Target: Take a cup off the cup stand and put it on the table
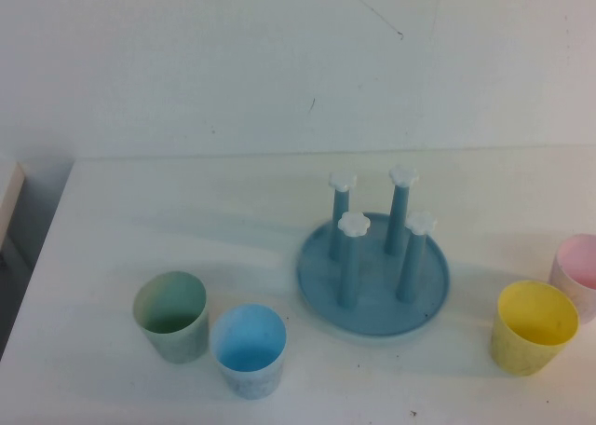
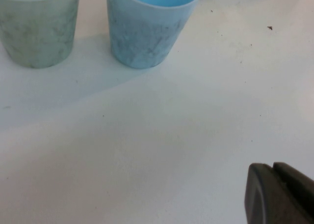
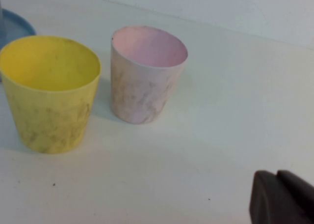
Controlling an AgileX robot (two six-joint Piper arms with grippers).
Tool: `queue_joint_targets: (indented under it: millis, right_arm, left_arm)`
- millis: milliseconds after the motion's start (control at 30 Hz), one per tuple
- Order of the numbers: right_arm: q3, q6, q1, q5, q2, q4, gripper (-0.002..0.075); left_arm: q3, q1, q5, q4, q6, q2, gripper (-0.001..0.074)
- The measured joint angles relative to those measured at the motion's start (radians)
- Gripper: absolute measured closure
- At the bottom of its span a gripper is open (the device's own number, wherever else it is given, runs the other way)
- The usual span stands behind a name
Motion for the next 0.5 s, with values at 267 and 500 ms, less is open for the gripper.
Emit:
queue_joint_targets:
  millis: [267, 500]
  right_arm:
    - [0.000, 0.000, 0.000, 0.000, 0.000, 0.000, 0.0727]
    - [0.000, 0.000, 0.000, 0.000, 0.000, 0.000, 0.0727]
  left_arm:
    - [0.012, 0.018, -0.025, 0.027, -0.002, 0.000, 0.0737]
    - [0.149, 0.265, -0.363, 0.102, -0.005, 0.000, 0.0737]
